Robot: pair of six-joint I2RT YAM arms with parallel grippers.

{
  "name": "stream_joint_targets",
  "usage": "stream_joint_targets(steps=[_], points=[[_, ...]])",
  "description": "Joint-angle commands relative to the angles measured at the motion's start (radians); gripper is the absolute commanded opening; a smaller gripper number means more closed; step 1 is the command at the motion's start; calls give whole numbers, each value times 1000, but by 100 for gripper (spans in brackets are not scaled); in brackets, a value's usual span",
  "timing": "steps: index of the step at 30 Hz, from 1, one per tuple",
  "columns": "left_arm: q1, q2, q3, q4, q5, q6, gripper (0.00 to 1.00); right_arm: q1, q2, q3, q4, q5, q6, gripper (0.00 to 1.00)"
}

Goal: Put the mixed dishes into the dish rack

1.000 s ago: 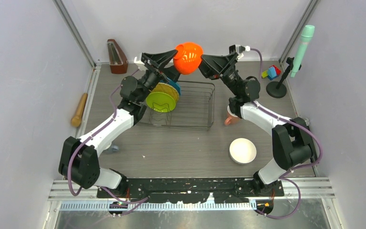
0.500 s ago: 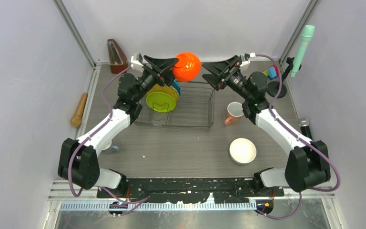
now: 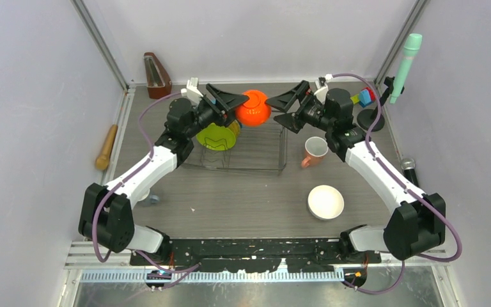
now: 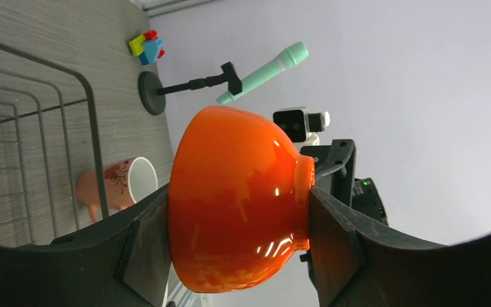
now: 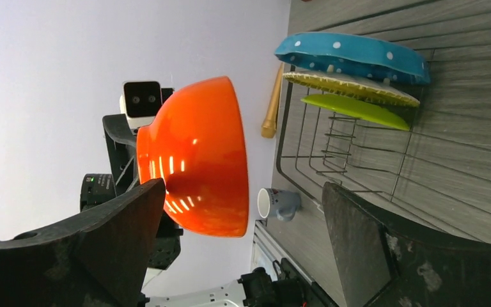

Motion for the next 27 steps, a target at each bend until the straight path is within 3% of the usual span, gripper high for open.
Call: stream_joint_targets(steps=[1,8,13,15,21,23,24,25,27], points=[[-12,16,23,21,28,50,0,29,2,52,-21,4,-18,100],[-24,24,36,-52,11,111,0,54,36,91,-34,16,-21,100],[-25,24,38,-60,9,126,0,80,67,143,-165,61,-85,100],[-25,22,40,-72,3,135,0,81,72,149,-192,74,-96,95],[-25,33,38,-70,2,139,0,83,91,169,-260,92,-116,69],[-25,37,37,-65,-6,141,0,83,96,168,-266,97,-116,51],[-25,39,36,-61,-9,142,0,83,101,168,-268,102,-114,34],[-25,43,36,-58,-10,142,0,83,105,167,-268,102,-114,25],[-25,54,36,-53,-7,147,4,83,118,170,-262,97,-113,15]])
